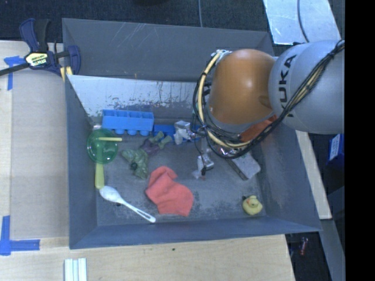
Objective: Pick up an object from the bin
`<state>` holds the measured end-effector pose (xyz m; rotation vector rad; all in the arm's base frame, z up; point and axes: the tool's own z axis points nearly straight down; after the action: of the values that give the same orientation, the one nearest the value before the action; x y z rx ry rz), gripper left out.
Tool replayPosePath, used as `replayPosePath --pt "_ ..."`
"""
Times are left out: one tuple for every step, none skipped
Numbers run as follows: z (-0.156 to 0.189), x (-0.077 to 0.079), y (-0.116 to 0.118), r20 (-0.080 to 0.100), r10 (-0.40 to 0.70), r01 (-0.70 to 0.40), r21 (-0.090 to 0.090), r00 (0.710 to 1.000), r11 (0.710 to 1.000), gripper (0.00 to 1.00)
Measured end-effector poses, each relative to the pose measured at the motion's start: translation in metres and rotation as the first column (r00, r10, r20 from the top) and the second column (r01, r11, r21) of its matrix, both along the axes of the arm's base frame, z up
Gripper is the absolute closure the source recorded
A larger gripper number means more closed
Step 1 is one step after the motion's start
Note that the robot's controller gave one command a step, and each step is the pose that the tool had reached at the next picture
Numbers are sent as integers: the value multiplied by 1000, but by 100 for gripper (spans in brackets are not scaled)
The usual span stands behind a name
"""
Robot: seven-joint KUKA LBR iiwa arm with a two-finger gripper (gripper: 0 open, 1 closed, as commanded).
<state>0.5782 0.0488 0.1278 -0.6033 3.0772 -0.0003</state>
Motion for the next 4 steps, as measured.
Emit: replayPosePath --pt "-13 -14 7 4 77 -77 -4 997 997 0" --pt "-29 -16 18 3 346 -346 -4 938 938 0" --pt "-52 -38 44 0 227 -227 -2 974 974 0" --pt "-57 -41 52 2 229 -229 -1 973 973 0"
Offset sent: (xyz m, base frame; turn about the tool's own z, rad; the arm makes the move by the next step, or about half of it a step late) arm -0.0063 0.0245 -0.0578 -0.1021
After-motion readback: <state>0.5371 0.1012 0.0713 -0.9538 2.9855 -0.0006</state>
